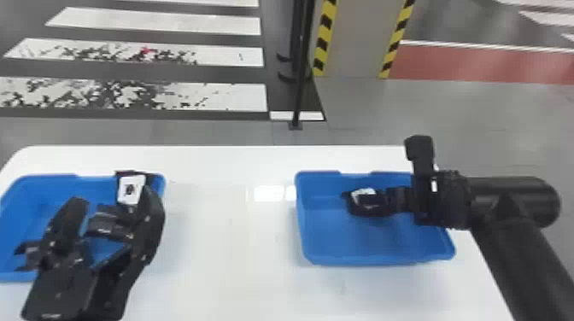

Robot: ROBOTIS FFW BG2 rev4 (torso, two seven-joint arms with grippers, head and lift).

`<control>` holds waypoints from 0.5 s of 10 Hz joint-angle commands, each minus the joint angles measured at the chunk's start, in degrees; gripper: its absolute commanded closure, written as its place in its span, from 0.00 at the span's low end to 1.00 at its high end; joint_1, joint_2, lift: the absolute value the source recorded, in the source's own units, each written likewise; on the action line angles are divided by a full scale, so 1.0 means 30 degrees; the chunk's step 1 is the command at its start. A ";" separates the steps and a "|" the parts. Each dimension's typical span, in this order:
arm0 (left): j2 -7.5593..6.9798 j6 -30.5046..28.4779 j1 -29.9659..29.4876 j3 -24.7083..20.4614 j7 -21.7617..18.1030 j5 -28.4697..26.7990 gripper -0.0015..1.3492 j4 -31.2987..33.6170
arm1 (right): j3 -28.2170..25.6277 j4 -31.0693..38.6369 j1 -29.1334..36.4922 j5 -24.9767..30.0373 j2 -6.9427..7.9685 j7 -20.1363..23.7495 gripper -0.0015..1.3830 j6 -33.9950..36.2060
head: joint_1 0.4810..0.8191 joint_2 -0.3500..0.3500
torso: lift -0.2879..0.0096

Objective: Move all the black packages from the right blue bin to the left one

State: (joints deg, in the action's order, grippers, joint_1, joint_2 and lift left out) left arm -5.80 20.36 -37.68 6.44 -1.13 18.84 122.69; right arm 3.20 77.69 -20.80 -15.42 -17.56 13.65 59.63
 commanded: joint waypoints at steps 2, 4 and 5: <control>-0.0001 0.0060 -0.0003 -0.0051 -0.0003 0.0004 0.08 -0.0139 | -0.0381 0.1079 0.0837 -0.0610 0.0110 -0.0010 0.89 -0.0798 | 0.63 0.36 | 0.52; -0.0001 0.0435 -0.0003 -0.0051 -0.0032 0.0080 0.08 -0.0139 | -0.1105 0.3423 0.2478 -0.1905 0.0139 -0.0010 0.89 -0.0892 | 0.63 0.37 | 0.52; 0.0058 0.0763 -0.0003 -0.0127 -0.0003 0.0080 0.08 -0.0139 | -0.1867 0.5251 0.3556 -0.2285 0.0344 -0.0010 0.89 -0.1173 | 0.63 0.39 | 0.52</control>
State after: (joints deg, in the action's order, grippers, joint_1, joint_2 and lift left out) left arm -5.71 22.00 -37.68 6.22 -1.15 19.11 122.24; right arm -0.99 90.01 -12.20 -21.39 -16.87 13.65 56.62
